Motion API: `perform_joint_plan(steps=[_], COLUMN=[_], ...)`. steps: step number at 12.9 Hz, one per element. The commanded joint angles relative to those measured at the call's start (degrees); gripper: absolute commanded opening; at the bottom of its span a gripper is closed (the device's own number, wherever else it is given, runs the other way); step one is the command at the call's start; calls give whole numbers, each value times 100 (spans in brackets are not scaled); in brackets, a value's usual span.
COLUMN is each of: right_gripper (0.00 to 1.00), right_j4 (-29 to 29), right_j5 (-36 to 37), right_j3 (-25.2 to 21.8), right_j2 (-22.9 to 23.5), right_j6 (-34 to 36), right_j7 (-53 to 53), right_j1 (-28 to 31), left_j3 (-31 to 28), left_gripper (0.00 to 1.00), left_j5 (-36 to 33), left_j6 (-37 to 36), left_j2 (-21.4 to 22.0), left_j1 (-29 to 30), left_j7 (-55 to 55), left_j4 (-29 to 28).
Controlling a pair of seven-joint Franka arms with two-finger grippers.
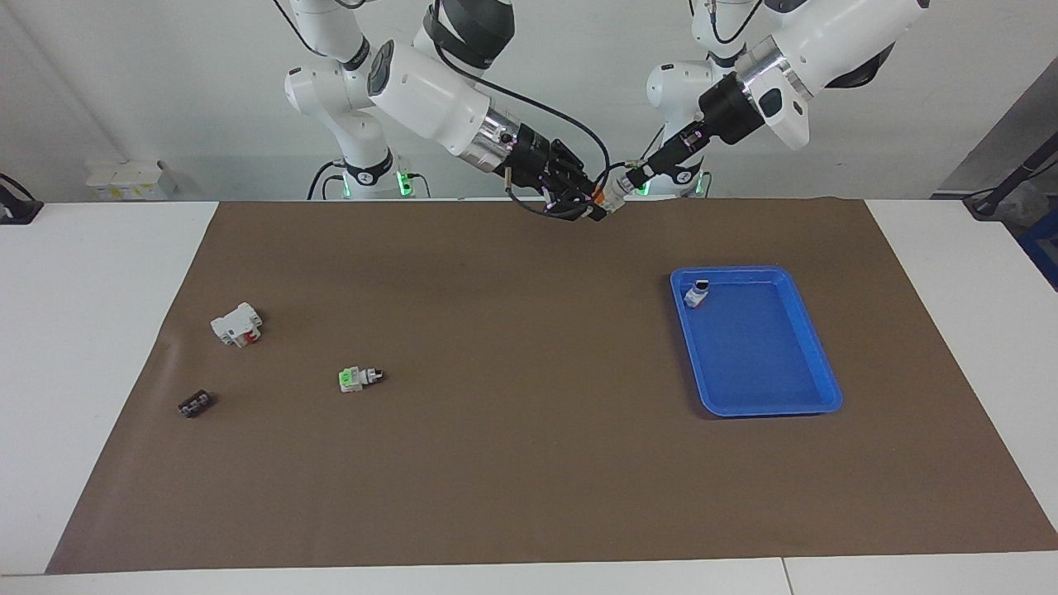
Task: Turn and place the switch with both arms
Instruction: 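Carry the switch toward the tray while the left gripper reaches toward it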
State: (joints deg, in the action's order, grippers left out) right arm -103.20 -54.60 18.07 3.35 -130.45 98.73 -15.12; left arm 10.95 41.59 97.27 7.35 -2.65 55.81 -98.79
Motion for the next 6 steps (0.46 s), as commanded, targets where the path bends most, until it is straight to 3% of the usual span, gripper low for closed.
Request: perform_joint_plan(steps=[1, 4, 6], right_gripper=[0, 0, 0], right_j4=[124, 124, 115], right_j5=[28, 37, 28], right_j3=[21, 21, 21], right_j2=[61, 61, 61], right_j6=[46, 37, 46], right_j7=[138, 138, 138], right_j1=[35, 44, 44], left_j3=[4, 4, 4], left_gripper=[19, 0, 0], left_j5=[86, 86, 86], left_j6=[186, 283, 283], left_j2=[153, 153, 135], left_j1=[10, 10, 10], left_j7=[44, 36, 36], left_j4=[-185, -194, -167])
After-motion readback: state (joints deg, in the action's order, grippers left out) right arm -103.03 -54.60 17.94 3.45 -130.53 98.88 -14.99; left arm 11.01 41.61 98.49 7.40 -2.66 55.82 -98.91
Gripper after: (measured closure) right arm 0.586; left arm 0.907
